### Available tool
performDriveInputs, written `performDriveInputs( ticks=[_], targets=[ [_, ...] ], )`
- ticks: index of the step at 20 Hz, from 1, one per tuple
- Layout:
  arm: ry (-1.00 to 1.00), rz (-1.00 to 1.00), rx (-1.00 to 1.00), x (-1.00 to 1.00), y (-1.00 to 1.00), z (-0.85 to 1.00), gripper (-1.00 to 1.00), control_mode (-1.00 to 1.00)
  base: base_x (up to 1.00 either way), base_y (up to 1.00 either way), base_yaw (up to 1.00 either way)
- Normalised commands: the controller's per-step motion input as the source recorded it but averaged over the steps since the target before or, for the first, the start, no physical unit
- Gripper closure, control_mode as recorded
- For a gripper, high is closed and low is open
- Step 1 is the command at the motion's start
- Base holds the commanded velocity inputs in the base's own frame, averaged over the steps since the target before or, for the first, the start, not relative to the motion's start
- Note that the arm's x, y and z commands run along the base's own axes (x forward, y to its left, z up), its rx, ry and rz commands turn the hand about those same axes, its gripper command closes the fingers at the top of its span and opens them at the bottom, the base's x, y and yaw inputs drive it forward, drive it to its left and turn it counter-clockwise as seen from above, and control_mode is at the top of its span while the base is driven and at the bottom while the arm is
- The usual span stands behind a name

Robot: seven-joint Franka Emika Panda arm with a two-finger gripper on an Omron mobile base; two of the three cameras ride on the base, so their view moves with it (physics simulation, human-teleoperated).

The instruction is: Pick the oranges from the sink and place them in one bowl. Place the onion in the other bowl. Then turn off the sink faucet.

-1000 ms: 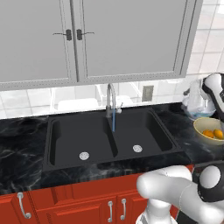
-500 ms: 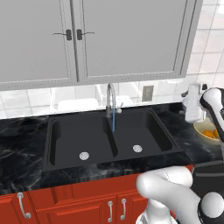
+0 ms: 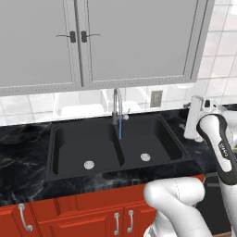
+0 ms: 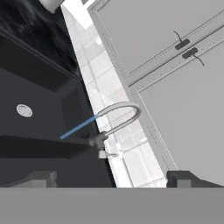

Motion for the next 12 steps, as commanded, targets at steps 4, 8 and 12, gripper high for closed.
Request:
performDriveInputs(
  ticks=[4,8,12],
  targets=[
    [0.1,0.0,0.0,0.0,0.16,0.0,-1.0,-1.0,0.0,0.0,0.0],
    [0.04,0.02,0.01,0.0,0.0,-0.05,-1.0,-1.0,0.0,0.0,0.0],
    [0.02,0.11,0.07,0.0,0.0,-0.16,-1.0,-1.0,0.0,0.0,0.0]
  ],
)
